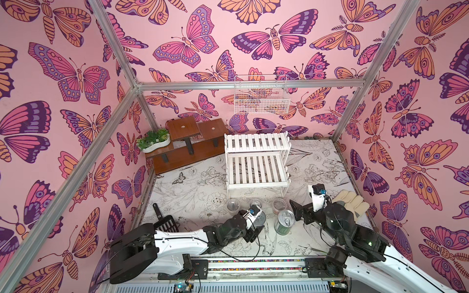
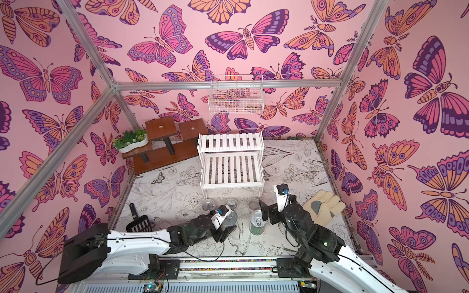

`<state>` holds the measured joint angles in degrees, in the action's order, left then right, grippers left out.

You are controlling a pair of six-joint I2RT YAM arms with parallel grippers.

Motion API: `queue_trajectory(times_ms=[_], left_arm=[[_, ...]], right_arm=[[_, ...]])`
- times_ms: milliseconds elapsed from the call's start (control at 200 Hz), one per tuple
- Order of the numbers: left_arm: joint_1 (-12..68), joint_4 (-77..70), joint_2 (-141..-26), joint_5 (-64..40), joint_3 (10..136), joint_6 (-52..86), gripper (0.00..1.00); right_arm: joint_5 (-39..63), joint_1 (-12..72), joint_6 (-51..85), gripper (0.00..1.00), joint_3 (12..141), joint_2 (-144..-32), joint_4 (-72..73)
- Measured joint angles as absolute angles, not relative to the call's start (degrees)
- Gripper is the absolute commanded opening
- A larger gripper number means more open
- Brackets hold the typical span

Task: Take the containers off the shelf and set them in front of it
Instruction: Place the container at the center of the board.

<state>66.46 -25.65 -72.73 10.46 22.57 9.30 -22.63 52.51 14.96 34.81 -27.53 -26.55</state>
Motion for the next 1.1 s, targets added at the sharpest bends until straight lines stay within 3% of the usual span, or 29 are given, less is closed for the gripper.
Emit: queue_trajectory(times_ms=[471, 1096], left_arm=[[66.5, -38.9, -84.6, 12.1, 21.4, 9.4, 0.71], [66.5, -42.0, -86.3, 14.5, 21.4, 9.3, 0.97]], right_arm=[[-22.7, 52.2, 15.0, 0.99, 34.5, -27.4, -26.6], [-22.7, 52.1, 15.0, 0.99, 34.4, -26.8, -26.6]])
